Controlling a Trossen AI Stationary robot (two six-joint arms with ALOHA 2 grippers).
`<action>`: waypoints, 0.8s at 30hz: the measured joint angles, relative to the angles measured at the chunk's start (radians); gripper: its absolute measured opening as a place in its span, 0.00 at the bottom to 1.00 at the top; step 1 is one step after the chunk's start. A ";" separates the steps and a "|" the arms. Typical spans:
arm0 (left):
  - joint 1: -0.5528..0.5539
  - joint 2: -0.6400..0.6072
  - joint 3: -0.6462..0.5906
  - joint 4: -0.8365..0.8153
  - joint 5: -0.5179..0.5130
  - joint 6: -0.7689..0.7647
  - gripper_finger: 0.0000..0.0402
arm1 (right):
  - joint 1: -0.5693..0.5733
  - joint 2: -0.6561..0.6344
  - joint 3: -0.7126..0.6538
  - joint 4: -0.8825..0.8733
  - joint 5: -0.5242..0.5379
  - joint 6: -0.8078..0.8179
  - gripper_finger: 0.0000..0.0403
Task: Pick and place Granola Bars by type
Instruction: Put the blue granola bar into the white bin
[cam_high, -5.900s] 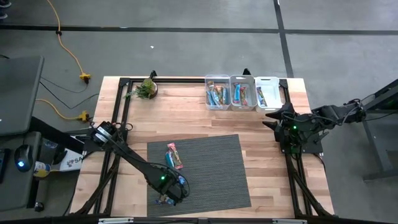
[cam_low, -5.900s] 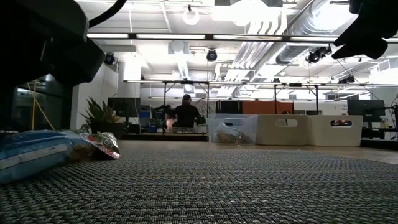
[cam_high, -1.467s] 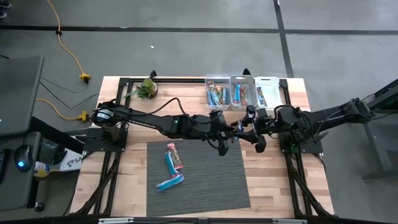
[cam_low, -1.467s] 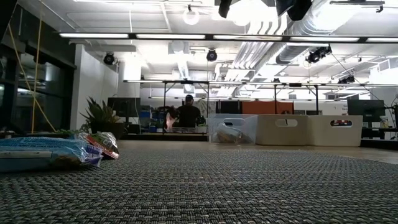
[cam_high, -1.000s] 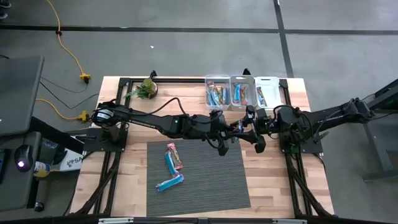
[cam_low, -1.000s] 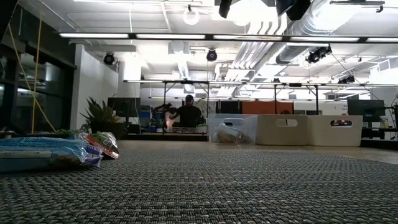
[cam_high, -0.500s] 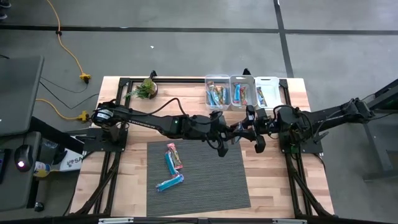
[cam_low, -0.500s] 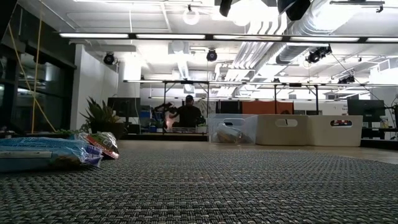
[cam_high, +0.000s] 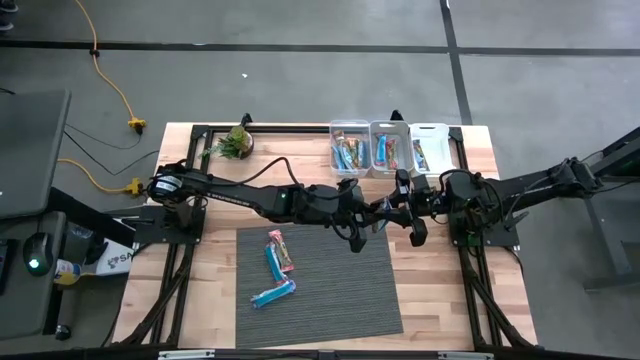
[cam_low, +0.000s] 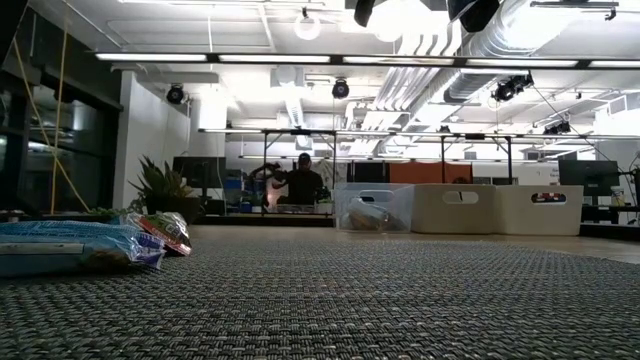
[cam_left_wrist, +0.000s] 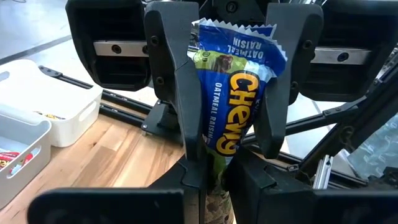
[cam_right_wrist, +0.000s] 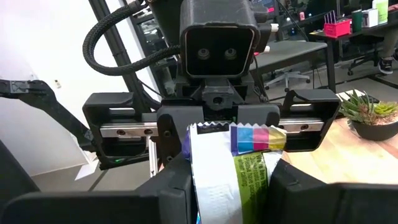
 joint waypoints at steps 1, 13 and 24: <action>0.000 0.000 0.000 0.000 0.000 0.000 0.11 | 0.000 0.000 0.000 0.000 0.000 0.000 0.23; 0.000 0.000 0.000 -0.002 0.001 0.000 0.11 | 0.000 0.000 0.000 -0.011 0.003 -0.004 0.22; 0.000 0.000 0.000 -0.001 0.002 0.008 0.11 | 0.000 0.000 0.000 -0.013 0.004 -0.007 0.16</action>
